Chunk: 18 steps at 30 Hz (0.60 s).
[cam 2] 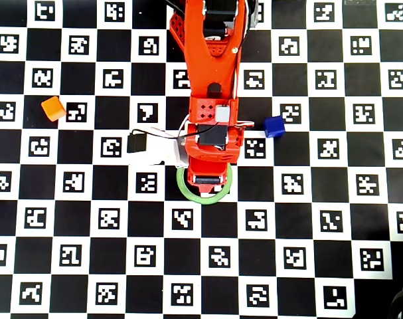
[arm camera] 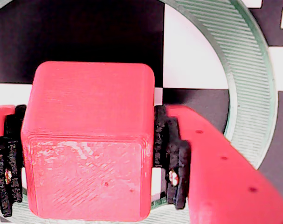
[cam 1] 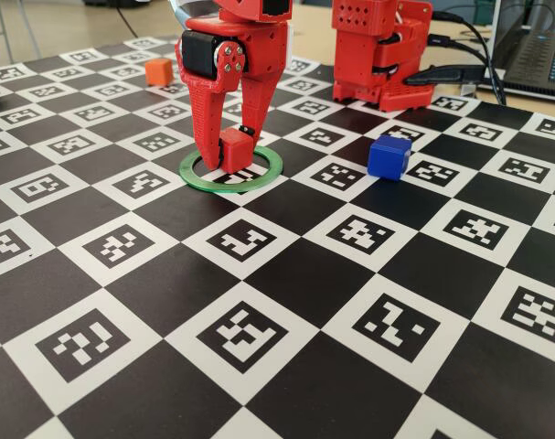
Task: Grab the red cube then put it in the green circle then put the blue cube on top and finally the orange cube on top
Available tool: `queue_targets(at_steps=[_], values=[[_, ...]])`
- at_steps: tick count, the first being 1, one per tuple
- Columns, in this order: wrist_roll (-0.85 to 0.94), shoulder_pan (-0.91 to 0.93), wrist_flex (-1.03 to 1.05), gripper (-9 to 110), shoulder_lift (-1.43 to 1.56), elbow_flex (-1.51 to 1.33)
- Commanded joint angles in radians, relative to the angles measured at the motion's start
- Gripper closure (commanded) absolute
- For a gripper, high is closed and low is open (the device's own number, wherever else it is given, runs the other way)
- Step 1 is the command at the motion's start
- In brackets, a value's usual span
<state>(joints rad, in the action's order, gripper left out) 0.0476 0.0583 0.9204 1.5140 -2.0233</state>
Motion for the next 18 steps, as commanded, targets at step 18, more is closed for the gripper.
queue_targets(at_steps=[18], values=[[-0.008,-0.008,0.014,73,0.012,0.032]])
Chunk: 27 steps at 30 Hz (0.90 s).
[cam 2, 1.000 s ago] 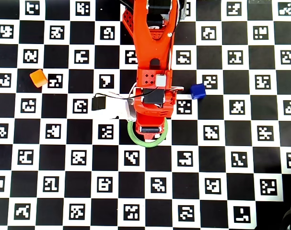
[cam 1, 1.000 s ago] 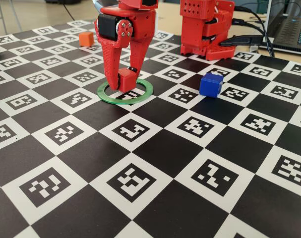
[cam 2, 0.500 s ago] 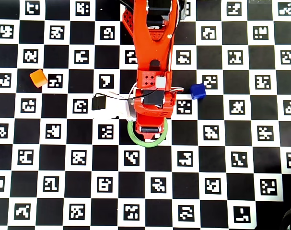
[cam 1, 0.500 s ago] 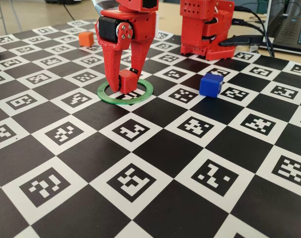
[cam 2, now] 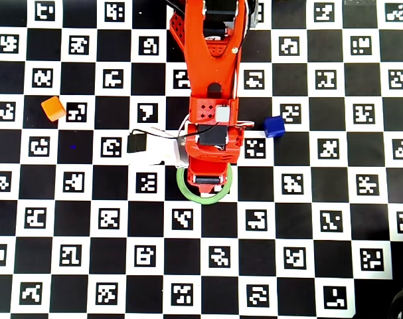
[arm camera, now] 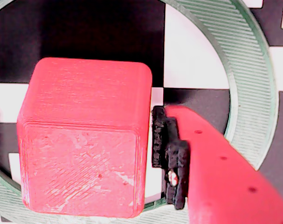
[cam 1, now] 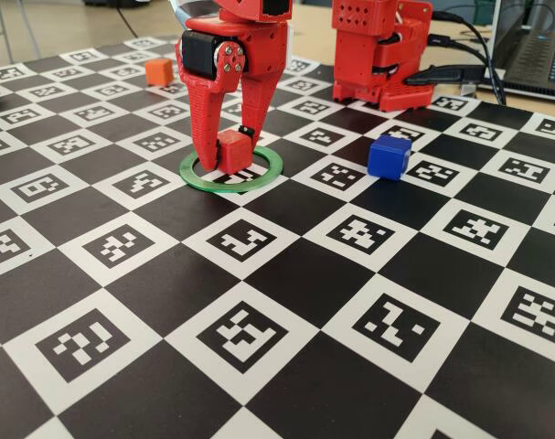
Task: Grab the red cube then put it in the green circle then put the blue cube on top and finally the orange cube on top
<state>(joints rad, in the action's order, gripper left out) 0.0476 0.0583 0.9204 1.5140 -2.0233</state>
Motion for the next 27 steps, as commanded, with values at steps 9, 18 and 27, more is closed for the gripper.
queue_targets(at_steps=[9,18,27], values=[[-0.011,-0.006,0.035,72,0.035,0.034],[-0.014,0.017,0.265,70,0.178,0.176],[0.04,0.063,0.48,70,0.279,0.285]])
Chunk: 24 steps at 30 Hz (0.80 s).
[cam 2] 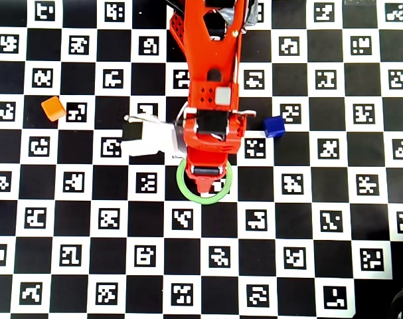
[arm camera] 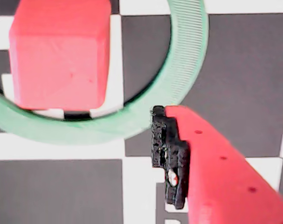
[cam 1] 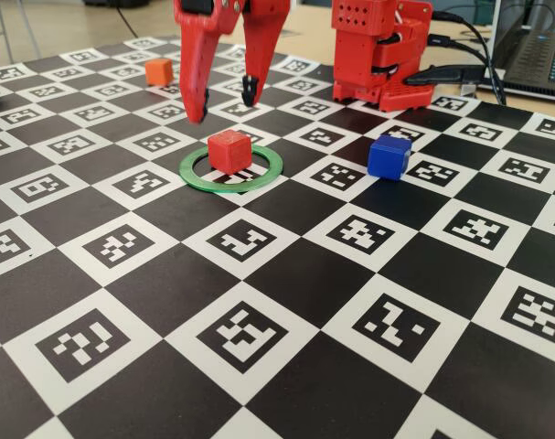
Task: Grab the red cube then put it in the green circle then put the blue cube on top and finally the orange cube on top
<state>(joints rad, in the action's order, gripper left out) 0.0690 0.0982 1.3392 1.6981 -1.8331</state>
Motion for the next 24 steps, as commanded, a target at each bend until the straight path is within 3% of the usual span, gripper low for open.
queue_targets(at_steps=[1,13,24], values=[[0.025,0.032,0.08,70,0.098,0.1],[0.048,0.132,0.176,70,0.152,0.052],[-0.169,0.051,0.229,67,0.23,0.034]])
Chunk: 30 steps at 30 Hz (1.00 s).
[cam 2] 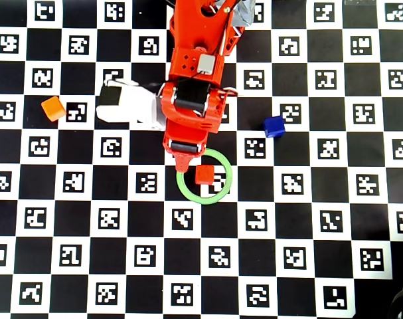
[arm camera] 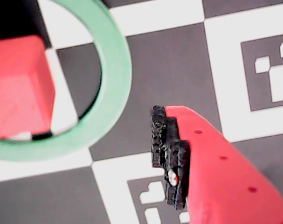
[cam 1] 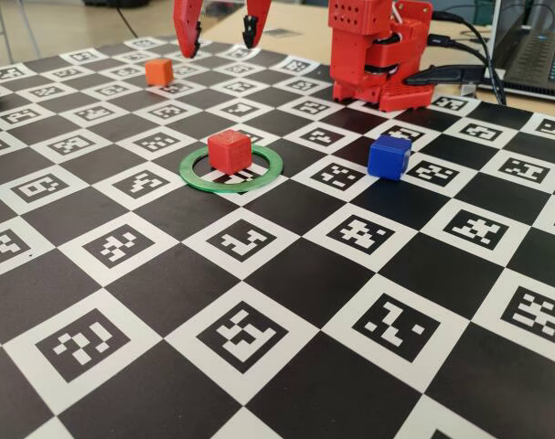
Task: Grab the red cube then put it in the green circle then put the blue cube on top and finally the orange cube on top
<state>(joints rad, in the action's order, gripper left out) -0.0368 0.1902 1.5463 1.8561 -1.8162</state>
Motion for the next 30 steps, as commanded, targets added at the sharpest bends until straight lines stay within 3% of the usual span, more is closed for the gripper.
queue_targets(at_steps=[1,11,18,30], values=[[-0.078,-0.064,0.026,67,0.072,0.017],[-0.371,-0.38,0.026,67,0.107,0.026],[-0.387,-0.595,0.054,67,0.086,0.04],[-0.518,-0.79,-0.011,66,0.103,-0.071]])
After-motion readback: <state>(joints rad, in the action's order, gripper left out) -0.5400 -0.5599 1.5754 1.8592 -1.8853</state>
